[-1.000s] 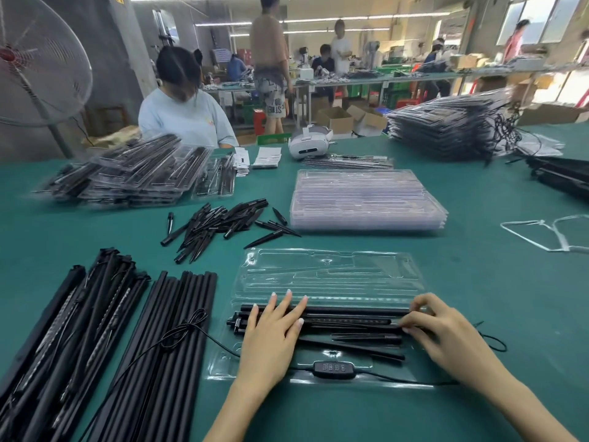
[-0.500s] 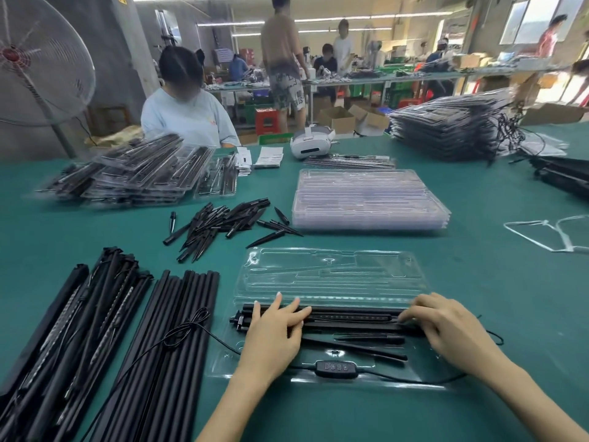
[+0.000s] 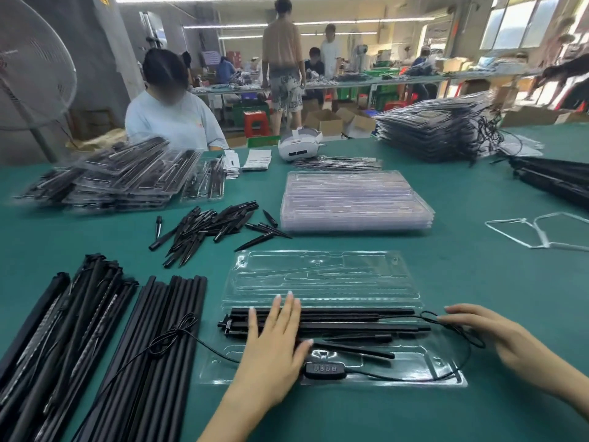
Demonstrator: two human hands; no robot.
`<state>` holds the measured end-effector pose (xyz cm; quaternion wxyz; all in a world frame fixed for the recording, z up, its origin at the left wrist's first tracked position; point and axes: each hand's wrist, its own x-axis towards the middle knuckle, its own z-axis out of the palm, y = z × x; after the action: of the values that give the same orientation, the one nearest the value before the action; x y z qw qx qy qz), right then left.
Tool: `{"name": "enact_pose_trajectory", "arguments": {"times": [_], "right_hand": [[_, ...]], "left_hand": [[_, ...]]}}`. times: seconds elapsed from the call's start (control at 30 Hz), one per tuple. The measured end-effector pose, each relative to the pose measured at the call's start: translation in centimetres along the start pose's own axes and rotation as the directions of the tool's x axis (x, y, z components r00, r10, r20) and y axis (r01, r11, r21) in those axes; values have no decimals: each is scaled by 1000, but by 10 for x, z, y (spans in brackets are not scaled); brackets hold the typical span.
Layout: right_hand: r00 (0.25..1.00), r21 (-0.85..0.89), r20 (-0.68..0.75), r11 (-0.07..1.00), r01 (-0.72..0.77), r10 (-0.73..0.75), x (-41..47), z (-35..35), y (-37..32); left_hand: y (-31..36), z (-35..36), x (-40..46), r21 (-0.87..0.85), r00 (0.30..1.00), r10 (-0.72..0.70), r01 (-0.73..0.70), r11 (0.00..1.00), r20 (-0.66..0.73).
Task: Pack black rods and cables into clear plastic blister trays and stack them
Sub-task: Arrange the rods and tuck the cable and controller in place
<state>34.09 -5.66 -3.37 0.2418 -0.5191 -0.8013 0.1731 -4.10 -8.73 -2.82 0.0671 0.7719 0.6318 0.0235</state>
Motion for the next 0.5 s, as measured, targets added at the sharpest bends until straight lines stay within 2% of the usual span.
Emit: {"name": "enact_pose_trajectory", "arguments": {"times": [0.07, 0.13, 0.17, 0.23, 0.4, 0.5], "right_hand": [[997, -72, -46, 995, 65, -69, -3, -2, 2], [974, -246, -31, 947, 208, -222, -1, -8, -1], [963, -325, 17, 910, 258, -268, 3, -13, -3], [933, -386, 115, 850, 357, -340, 11, -19, -4], [924, -208, 153, 903, 376, -350, 17, -35, -2], [937, -167, 144, 925, 341, -319, 20, -37, -8]], "left_hand": [[17, 3, -2, 15, 989, 105, -104, 994, -100], [30, 3, 2, 69, 960, 192, -181, 981, -203], [34, 4, 6, 42, 960, 208, -204, 978, -187], [39, 6, 16, -49, 977, 205, -207, 977, -56], [53, 14, 31, -62, 968, 250, -247, 967, 32], [54, 15, 35, -65, 966, 238, -232, 971, 99]]}}
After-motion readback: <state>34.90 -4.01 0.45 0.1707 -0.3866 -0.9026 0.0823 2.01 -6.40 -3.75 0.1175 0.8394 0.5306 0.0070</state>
